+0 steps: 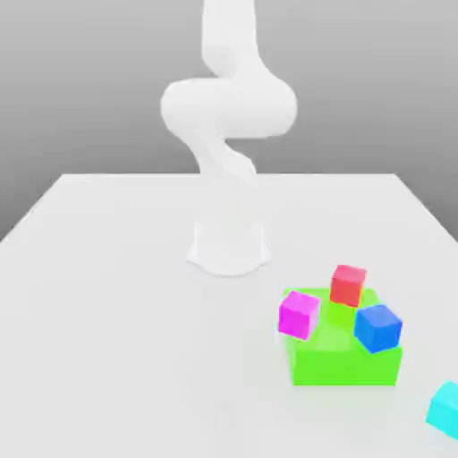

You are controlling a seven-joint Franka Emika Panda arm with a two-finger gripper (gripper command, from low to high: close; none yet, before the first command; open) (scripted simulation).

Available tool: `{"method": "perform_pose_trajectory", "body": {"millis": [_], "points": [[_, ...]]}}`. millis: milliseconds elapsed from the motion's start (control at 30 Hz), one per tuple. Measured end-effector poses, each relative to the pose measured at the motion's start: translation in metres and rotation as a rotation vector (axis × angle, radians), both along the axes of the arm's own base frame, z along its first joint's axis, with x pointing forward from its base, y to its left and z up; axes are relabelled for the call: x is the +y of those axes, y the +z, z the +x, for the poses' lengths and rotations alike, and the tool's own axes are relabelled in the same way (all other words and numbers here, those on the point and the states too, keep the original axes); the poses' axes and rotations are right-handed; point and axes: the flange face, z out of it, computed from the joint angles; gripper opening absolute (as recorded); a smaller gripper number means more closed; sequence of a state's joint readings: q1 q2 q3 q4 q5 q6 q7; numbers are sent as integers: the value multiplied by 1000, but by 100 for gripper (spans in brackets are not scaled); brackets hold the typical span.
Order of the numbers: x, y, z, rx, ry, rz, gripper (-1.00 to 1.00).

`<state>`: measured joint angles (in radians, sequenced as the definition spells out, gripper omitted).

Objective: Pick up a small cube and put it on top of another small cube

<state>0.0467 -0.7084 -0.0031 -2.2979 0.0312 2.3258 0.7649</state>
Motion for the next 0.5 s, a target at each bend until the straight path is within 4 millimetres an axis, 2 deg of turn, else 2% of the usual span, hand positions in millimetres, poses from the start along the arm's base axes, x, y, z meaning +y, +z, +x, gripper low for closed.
{"method": "perform_pose_trajectory", "body": {"millis": [133,267,367,500], "points": [[35,-54,47,104,112,2,0],[77,-112,82,204,214,-10,0],[111,-160,100,277,287,-27,0],[157,-227,112,372,380,-63,0]]}}
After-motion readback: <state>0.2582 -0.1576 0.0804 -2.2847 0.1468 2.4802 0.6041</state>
